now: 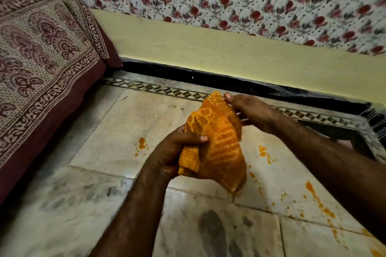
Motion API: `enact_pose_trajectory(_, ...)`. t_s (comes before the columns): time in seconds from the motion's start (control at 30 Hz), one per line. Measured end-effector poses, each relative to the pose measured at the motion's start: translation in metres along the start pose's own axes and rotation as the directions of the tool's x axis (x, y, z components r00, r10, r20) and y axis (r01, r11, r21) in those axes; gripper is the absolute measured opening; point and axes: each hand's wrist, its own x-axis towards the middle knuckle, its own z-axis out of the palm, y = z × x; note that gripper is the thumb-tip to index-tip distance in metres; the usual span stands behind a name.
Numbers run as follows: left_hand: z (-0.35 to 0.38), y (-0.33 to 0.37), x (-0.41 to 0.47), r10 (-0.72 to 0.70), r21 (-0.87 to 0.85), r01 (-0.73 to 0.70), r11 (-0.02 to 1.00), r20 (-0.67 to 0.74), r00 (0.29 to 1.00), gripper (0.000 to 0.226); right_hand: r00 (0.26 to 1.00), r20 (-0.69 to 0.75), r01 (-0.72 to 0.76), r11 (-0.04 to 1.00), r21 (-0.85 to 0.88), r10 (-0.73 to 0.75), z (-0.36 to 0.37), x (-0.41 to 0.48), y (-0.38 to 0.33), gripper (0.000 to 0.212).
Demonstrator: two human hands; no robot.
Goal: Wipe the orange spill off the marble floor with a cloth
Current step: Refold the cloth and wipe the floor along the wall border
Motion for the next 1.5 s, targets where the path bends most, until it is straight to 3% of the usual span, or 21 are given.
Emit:
enact_pose_trajectory(0.07, 0.001, 0.001, 0.0, 0.076, -0.062, -0.078, 0.995, -0.035, 0.996, 0.053, 0.986, -0.036, -0.161, 0.984, 0.079, 0.164, 0.007, -0.005, 0.02, 0.083)
enact_pose_trajectory(0.17, -0.002, 0.004, -0.001, 0.142, -0.089, -0.15, 0.985, -0.093, 0.986, 0.065, 0.925, 0.193, -0.368, 0.897, 0.246, 0.327, 0.036, -0.018, 0.044, 0.097)
enact_pose_trajectory(0.23, -0.007, 0.004, -0.001, 0.151, -0.093, -0.162, 0.982, -0.111, 0.982, 0.069, 0.917, 0.301, -0.379, 0.801, 0.463, 0.26, 0.056, -0.029, 0.036, 0.085)
enact_pose_trajectory(0.3, -0.012, 0.003, -0.002, 0.152, -0.117, -0.168, 0.979, -0.132, 0.98, 0.071, 0.94, 0.285, -0.326, 0.726, 0.605, 0.185, 0.065, -0.036, 0.019, 0.081)
enact_pose_trajectory(0.37, -0.017, 0.0, -0.004, 0.168, -0.162, -0.191, 0.968, -0.142, 0.975, 0.071, 0.949, 0.295, -0.291, 0.683, 0.67, 0.114, 0.065, -0.037, 0.006, 0.077)
enact_pose_trajectory(0.47, -0.026, 0.002, -0.01, 0.21, -0.211, -0.235, 0.949, -0.134, 0.968, 0.07, 0.962, 0.27, -0.234, 0.614, 0.754, 0.035, 0.06, -0.034, -0.004, 0.048)
enact_pose_trajectory(0.67, -0.037, 0.013, -0.013, 0.301, -0.103, -0.326, 0.94, -0.206, 0.931, 0.061, 0.952, 0.288, -0.178, 0.584, 0.792, -0.1, 0.051, -0.028, -0.005, 0.024)
enact_pose_trajectory(0.8, -0.04, 0.011, -0.013, 0.287, -0.007, -0.302, 0.953, -0.29, 0.913, 0.064, 0.9, 0.426, -0.255, 0.687, 0.68, -0.087, 0.048, -0.029, -0.008, 0.053)
enact_pose_trajectory(0.9, -0.043, 0.016, -0.012, 0.303, 0.072, -0.297, 0.952, -0.356, 0.884, 0.071, 0.962, 0.274, -0.196, 0.719, 0.666, 0.009, 0.048, -0.028, -0.013, 0.073)
enact_pose_trajectory(1.03, -0.044, 0.021, -0.011, 0.397, 0.171, -0.358, 0.918, -0.374, 0.838, 0.072, 0.995, 0.084, -0.096, 0.684, 0.723, 0.051, 0.044, -0.024, -0.02, 0.072)
enact_pose_trajectory(1.13, -0.043, 0.022, -0.011, 0.446, 0.198, -0.4, 0.895, -0.341, 0.828, 0.073, 0.994, 0.102, -0.106, 0.66, 0.744, 0.044, 0.041, -0.026, -0.022, 0.076)
enact_pose_trajectory(1.27, -0.045, 0.023, -0.013, 0.492, 0.281, -0.422, 0.862, -0.264, 0.83, 0.066, 0.963, 0.253, -0.237, 0.748, 0.619, 0.096, 0.039, -0.031, -0.023, 0.07)
enact_pose_trajectory(1.5, -0.051, 0.025, -0.013, 0.491, 0.439, -0.349, 0.828, -0.267, 0.829, 0.042, 0.99, 0.14, -0.11, 0.774, 0.624, 0.028, 0.035, -0.028, -0.027, 0.063)
